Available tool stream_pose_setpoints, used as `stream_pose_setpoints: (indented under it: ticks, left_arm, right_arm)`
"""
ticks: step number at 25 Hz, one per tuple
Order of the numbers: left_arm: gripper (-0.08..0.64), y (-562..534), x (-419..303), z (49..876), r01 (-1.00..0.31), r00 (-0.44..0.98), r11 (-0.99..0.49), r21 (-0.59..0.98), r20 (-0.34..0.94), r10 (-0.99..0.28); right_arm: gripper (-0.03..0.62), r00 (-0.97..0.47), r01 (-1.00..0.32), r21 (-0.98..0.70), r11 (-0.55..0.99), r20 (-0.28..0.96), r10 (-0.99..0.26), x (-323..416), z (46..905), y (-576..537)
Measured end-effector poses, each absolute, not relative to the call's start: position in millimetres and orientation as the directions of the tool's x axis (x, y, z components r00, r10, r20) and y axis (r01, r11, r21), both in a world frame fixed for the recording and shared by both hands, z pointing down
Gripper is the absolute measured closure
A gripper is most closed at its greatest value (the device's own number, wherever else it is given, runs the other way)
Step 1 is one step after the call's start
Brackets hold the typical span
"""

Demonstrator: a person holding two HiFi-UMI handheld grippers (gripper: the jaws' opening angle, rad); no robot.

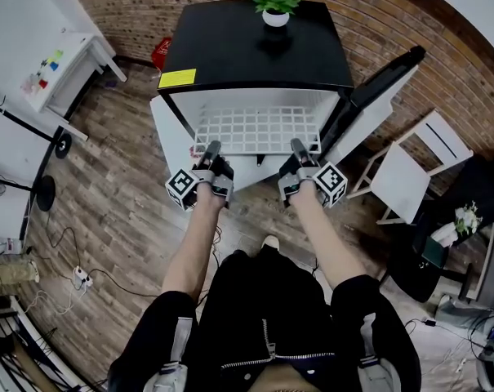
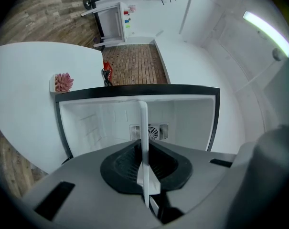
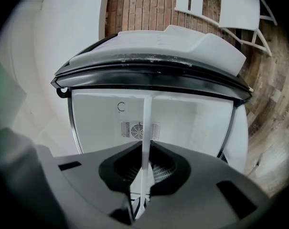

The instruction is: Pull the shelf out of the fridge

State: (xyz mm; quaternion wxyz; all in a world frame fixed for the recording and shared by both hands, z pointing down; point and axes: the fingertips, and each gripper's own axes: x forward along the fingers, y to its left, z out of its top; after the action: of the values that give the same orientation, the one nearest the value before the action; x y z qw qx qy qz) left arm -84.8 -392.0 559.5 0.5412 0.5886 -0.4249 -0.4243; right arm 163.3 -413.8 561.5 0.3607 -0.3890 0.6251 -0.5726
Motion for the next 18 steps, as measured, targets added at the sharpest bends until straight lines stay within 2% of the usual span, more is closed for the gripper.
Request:
stream_pose_setpoints:
  ticks: [18]
  left_arm:
    - [0.518, -366.0, -79.2, 559.5, -0.028, 0.339, -0.070, 0.997, -0.057, -0.939]
  right_arm:
    - [0.560, -0.399, -0.090, -0.995, 0.036, 0.003, -0.917, 168.8, 561.2, -385.0]
